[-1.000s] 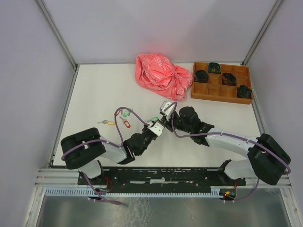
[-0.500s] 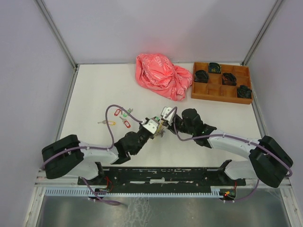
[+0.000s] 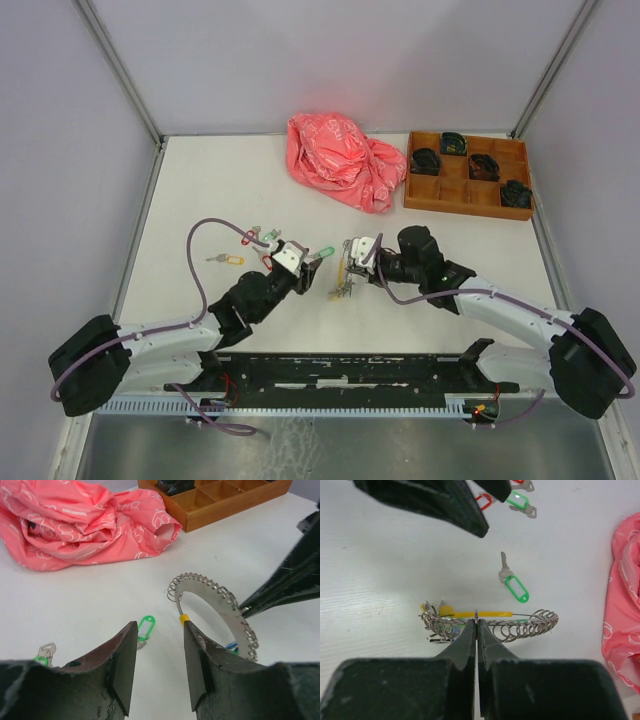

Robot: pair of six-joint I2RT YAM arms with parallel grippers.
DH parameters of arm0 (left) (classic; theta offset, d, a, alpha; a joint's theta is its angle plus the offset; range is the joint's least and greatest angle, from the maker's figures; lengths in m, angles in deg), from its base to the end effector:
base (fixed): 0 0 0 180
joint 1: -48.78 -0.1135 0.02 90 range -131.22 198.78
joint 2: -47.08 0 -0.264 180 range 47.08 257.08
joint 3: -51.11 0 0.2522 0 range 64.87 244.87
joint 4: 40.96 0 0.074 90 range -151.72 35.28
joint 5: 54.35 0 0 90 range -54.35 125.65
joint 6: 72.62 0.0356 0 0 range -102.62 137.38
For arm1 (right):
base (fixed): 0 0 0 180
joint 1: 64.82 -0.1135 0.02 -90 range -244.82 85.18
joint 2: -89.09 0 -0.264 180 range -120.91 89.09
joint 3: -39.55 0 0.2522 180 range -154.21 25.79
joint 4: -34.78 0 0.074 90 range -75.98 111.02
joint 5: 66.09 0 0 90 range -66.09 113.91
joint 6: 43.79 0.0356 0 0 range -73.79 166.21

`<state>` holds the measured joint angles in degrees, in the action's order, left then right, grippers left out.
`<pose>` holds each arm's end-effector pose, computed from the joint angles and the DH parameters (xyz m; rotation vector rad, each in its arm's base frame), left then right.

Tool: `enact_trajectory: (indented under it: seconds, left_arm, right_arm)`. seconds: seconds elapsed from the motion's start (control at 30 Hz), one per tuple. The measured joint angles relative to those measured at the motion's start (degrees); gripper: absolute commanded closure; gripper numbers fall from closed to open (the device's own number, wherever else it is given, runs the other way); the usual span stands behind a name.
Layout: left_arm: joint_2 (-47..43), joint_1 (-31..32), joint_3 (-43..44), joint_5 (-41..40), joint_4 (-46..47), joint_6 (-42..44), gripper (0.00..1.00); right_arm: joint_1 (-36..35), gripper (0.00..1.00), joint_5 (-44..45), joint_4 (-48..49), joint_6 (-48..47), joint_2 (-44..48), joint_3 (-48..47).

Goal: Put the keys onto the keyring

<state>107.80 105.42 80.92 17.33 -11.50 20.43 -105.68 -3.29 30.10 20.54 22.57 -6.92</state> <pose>0.1276 -0.1734 0.2115 0.5764 1.5086 -0.4716 0.1767 0.1744 0.2250 -1.3461 1.4912 0.6441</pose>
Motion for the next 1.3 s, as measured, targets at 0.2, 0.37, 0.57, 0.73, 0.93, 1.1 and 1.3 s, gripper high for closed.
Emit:
enact_trajectory:
  seconds: [0.2, 0.37, 0.57, 0.73, 0.93, 1.1, 1.3]
  left_arm:
    - [-4.3, -5.7, -0.6, 4.6, -5.6, -5.9, 0.47]
    - [-6.4, -5.8, -0.7, 6.9, -8.8, -9.7, 0.45]
    - [-9.0, -5.8, -0.7, 6.9, -13.3, -13.5, 0.45]
    - [-9.0, -5.8, 0.2, 6.8, -19.1, -15.0, 0.45]
    - [-8.7, -5.8, 2.1, 6.7, -24.3, -15.1, 0.38]
    - [-8.3, -5.8, 2.8, 7.1, -26.2, -15.0, 0.37]
    - [-4.3, -5.8, 3.8, 9.6, -27.0, -14.2, 0.37]
  right_arm:
    - [0.1, 0.99, -3.5, -9.0, -5.8, 0.5, -3.9]
    - [0.1, 0.99, -3.6, -15.6, -8.9, 0.5, -7.5]
    - [0.1, 0.99, -2.5, -24.9, -10.1, 0.5, -14.4]
    - [0.1, 0.99, -4.0, -27.4, -10.2, 0.5, -17.4]
    - [0.1, 0.99, -5.4, -28.6, -9.7, -0.5, -17.6]
    - [0.1, 0.99, -5.2, -30.8, -9.5, -2.9, -18.5]
    - [0.2, 0.99, -5.3, -26.4, -12.1, 0.6, -11.6]
